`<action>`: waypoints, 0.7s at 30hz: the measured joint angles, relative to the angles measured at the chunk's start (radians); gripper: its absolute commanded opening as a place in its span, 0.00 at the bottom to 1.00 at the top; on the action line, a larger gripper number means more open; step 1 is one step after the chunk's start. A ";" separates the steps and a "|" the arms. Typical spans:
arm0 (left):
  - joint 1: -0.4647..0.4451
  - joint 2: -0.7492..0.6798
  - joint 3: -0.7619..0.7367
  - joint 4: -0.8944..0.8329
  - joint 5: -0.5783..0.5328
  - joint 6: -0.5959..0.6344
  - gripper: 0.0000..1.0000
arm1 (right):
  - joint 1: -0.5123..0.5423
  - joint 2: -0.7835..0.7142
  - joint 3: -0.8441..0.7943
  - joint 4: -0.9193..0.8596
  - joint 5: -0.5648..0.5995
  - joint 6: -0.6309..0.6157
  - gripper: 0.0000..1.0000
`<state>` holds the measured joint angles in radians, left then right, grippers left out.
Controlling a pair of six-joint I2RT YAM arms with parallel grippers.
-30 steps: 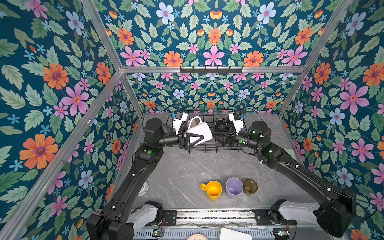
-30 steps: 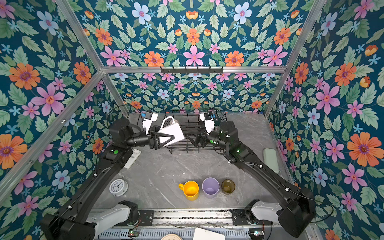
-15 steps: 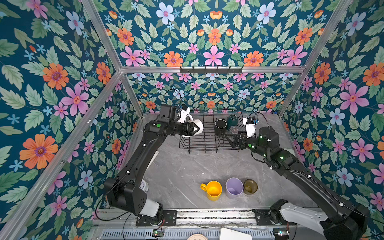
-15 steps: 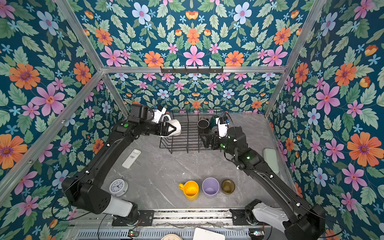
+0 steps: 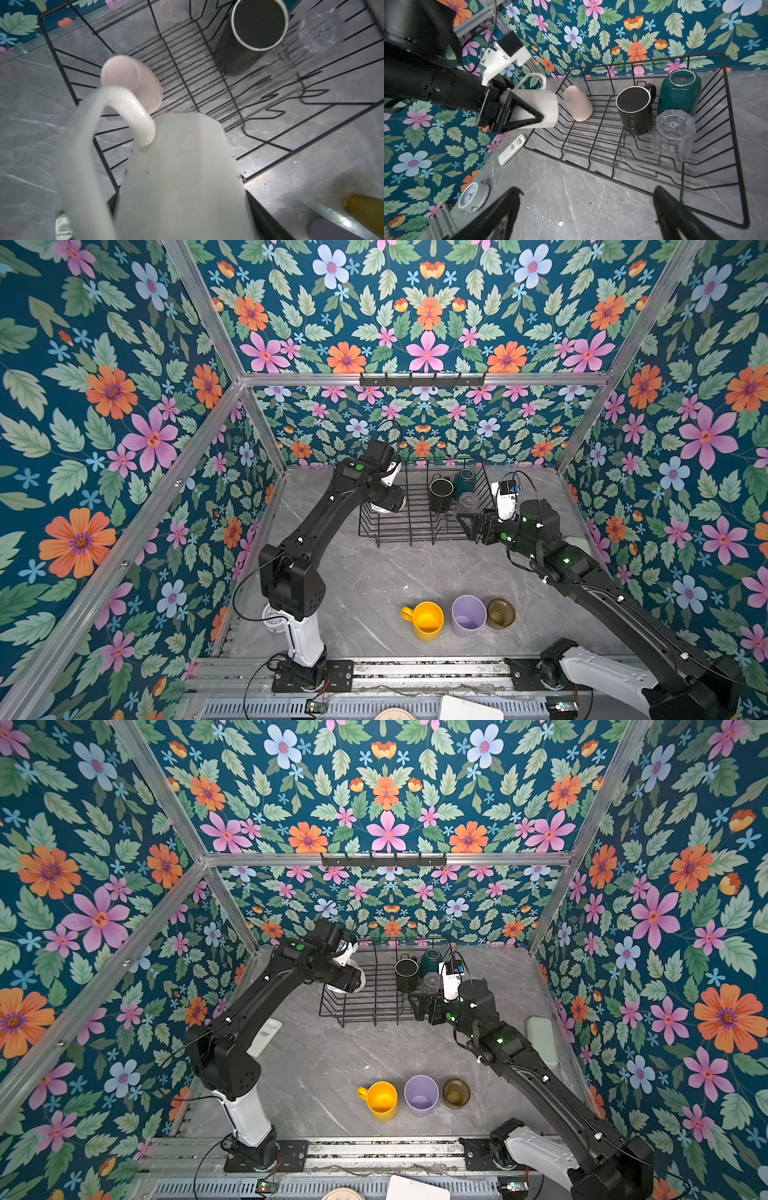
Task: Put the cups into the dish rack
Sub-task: 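Lower the white mug upside down into the rack beside the pink mug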
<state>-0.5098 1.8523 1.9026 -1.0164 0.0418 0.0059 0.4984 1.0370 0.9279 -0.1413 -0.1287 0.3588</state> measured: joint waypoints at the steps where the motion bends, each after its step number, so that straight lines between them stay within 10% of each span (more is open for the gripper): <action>1: -0.008 0.016 0.011 -0.007 -0.024 0.003 0.00 | -0.004 -0.003 -0.005 0.000 0.000 0.000 0.99; 21: -0.041 0.233 0.125 -0.084 -0.150 0.048 0.00 | -0.044 -0.052 -0.061 -0.003 -0.036 0.001 0.99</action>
<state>-0.5507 2.0853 2.0274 -1.1004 -0.1078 0.0536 0.4541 0.9852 0.8673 -0.1440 -0.1646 0.3599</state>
